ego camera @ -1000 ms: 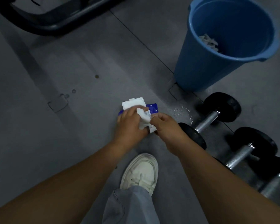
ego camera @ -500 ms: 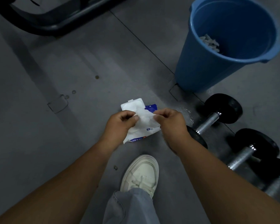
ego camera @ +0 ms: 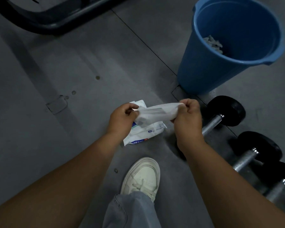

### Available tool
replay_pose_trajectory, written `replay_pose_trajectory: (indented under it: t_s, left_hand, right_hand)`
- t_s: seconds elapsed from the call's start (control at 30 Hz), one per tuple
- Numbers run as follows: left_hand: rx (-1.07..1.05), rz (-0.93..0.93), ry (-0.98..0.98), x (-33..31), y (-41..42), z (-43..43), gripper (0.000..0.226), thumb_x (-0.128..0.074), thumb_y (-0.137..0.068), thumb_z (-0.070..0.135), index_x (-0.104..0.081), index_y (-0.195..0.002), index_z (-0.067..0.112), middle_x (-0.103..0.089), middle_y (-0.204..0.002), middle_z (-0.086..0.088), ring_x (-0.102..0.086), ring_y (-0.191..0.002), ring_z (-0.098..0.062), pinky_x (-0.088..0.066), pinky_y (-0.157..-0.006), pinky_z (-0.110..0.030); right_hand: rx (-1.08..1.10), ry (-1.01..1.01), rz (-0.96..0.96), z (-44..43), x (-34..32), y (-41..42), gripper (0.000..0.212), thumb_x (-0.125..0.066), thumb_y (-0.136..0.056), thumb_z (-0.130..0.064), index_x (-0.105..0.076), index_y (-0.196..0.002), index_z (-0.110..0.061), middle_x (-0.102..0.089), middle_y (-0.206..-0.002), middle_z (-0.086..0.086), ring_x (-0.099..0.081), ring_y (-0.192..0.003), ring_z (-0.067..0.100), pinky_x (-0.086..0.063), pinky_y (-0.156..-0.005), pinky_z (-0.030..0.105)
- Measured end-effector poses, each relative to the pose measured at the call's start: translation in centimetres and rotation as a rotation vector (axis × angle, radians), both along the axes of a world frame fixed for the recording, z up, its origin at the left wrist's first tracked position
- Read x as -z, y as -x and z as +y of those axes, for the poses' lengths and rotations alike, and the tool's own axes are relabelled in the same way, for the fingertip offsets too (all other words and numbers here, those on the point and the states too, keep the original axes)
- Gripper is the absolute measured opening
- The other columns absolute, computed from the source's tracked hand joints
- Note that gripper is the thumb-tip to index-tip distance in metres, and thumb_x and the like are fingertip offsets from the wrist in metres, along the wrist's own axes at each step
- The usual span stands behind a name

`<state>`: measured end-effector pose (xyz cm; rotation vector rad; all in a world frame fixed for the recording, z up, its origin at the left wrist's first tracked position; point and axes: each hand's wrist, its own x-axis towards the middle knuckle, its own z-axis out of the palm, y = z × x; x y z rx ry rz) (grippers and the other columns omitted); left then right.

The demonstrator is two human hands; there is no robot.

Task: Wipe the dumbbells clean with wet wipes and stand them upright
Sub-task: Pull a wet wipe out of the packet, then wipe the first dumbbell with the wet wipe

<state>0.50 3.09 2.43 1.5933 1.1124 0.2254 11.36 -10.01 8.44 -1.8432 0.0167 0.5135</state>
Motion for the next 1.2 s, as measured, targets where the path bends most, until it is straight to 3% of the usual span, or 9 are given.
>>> replay_pose_trajectory:
  t_s: [0.23,0.33,0.5,0.6,0.73,0.87,1.03,1.13,1.2]
  left_hand:
    - [-0.014,-0.068,0.081,0.1,0.7,-0.3,0.015,-0.069,-0.09,0.021,-0.061,-0.078,0.017,-0.06,-0.075,0.003,-0.052,-0.068,-0.011,-0.044,-0.068,-0.028]
    - [-0.073,-0.102,0.121,0.0,0.6,-0.1,0.026,-0.071,-0.088,0.024,-0.051,-0.073,0.022,-0.062,-0.079,0.001,-0.055,-0.071,-0.012,-0.047,-0.069,-0.032]
    - [-0.041,-0.135,0.196,-0.1,0.9,0.0,0.015,-0.073,-0.087,0.013,-0.063,-0.088,0.024,-0.068,-0.087,0.0,-0.062,-0.076,-0.012,-0.051,-0.067,-0.024]
    - [-0.023,-0.112,0.226,0.0,1.1,0.0,0.004,-0.074,-0.088,0.017,-0.072,-0.085,0.019,-0.069,-0.084,0.001,-0.062,-0.077,-0.013,-0.052,-0.072,-0.026]
    - [-0.073,-0.096,0.259,-0.3,1.1,-0.1,0.007,-0.07,-0.09,0.017,-0.073,-0.084,0.014,-0.07,-0.082,0.003,-0.062,-0.075,-0.01,-0.053,-0.072,-0.023]
    - [-0.09,0.056,0.05,0.1,0.5,0.1,0.011,-0.066,-0.091,0.017,-0.069,-0.08,0.018,-0.067,-0.077,0.007,-0.06,-0.07,-0.008,-0.045,-0.066,-0.019]
    - [-0.117,0.324,-0.242,0.4,0.9,0.2,0.029,-0.063,-0.088,0.014,-0.061,-0.117,0.01,-0.062,-0.117,-0.008,-0.056,-0.113,-0.028,-0.038,-0.089,-0.028]
    - [0.049,0.132,-0.503,-2.5,-0.7,-3.2,0.04,-0.065,-0.089,0.016,-0.054,-0.128,0.014,-0.052,-0.13,-0.007,-0.047,-0.121,-0.026,-0.033,-0.104,-0.033]
    - [0.326,0.035,-0.358,-4.4,-2.5,-7.2,0.045,-0.068,-0.089,0.03,-0.052,-0.13,0.018,-0.053,-0.128,-0.001,-0.052,-0.117,-0.022,-0.039,-0.101,-0.032]
  right_hand:
    - [0.377,-0.488,0.705,-0.2,-2.0,-1.1,0.007,-0.051,-0.098,-0.011,-0.056,-0.094,-0.008,-0.055,-0.076,0.007,-0.052,-0.052,0.013,-0.046,-0.045,0.02]
    - [0.273,-0.433,0.876,-0.5,-2.2,-1.2,0.017,-0.067,-0.088,-0.02,-0.056,-0.081,-0.009,-0.052,-0.068,0.003,-0.042,-0.048,0.008,-0.038,-0.036,0.014]
    - [-0.55,0.262,0.451,-1.8,-2.4,-0.8,0.013,-0.073,-0.083,-0.022,-0.067,-0.086,-0.011,-0.06,-0.065,0.001,-0.05,-0.057,0.014,-0.043,-0.05,0.024]
    - [-0.399,-0.032,0.275,-1.8,-2.9,-1.4,0.016,-0.063,-0.079,-0.029,-0.069,-0.082,-0.014,-0.067,-0.077,0.009,-0.052,-0.07,0.021,-0.041,-0.068,0.037]
    - [-0.039,-0.338,0.413,-1.5,-4.3,-2.0,0.018,-0.044,-0.09,-0.011,-0.061,-0.085,-0.013,-0.07,-0.097,0.013,-0.066,-0.094,0.029,-0.052,-0.092,0.046]
    - [0.111,-0.375,0.404,-2.2,-4.7,-3.0,0.019,-0.044,-0.096,-0.015,-0.062,-0.099,-0.013,-0.072,-0.093,0.005,-0.07,-0.089,0.026,-0.057,-0.074,0.041]
    - [0.239,-0.42,0.333,-5.5,-5.7,-6.1,0.024,-0.051,-0.09,-0.017,-0.063,-0.109,-0.01,-0.072,-0.094,0.006,-0.071,-0.085,0.021,-0.056,-0.074,0.038]
    - [0.278,-0.379,0.211,-8.6,-5.6,-7.9,0.016,-0.051,-0.089,-0.015,-0.066,-0.095,-0.011,-0.071,-0.084,0.007,-0.07,-0.077,0.02,-0.057,-0.066,0.035]
    - [0.356,-0.318,0.178,-11.3,-4.3,-9.0,0.02,-0.051,-0.087,-0.013,-0.068,-0.095,-0.009,-0.07,-0.082,0.008,-0.069,-0.073,0.02,-0.055,-0.061,0.031]
